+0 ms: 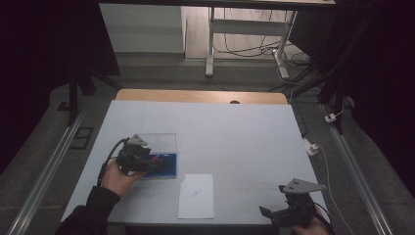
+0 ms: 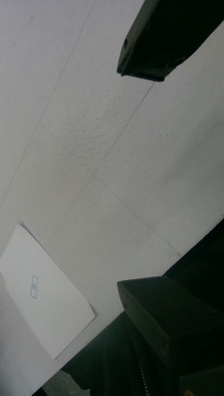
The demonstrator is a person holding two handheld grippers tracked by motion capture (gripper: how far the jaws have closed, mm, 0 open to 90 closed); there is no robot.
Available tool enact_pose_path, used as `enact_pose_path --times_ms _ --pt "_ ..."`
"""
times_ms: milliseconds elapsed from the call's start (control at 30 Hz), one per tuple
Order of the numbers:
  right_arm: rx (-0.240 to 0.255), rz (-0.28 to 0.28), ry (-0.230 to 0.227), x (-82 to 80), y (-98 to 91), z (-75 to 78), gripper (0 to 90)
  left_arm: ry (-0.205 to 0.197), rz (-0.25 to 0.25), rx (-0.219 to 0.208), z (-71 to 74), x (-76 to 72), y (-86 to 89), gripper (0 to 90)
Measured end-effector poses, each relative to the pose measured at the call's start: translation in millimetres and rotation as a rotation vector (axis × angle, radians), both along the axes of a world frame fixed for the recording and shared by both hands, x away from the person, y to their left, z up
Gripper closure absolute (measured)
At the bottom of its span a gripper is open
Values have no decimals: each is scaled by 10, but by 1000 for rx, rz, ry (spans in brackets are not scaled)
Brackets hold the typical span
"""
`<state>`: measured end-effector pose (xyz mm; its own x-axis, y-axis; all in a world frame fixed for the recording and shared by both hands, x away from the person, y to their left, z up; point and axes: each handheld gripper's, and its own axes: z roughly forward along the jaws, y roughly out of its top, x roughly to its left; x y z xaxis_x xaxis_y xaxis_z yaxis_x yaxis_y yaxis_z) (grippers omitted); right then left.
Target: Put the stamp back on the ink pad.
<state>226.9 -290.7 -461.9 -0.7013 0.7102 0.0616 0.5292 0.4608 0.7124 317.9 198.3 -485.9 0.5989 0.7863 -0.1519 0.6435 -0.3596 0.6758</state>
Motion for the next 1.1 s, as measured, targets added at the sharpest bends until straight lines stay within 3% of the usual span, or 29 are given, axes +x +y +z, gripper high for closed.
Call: enact_pose_path --times_ms 100,233,400,600,767,1100 --pt "-1 0 -1 1 -1 0 0 -20 1 -34 25 -26 -12 160" --pt "0 1 1 0 1 0 0 -27 3 3 47 -55 -50 84" --pt "-2 2 1 0 1 0 0 -9 -16 -22 50 -78 -52 0" --pt "-5 5 -1 -1 3 1 0 -6 -47 -78 62 -127 -10 0" --pt "-6 4 0 -2 4 1 0 -26 -65 -97 106 -222 24 0" --pt "-10 6 1 2 6 1 0 -33 -62 -166 175 -417 126 0"
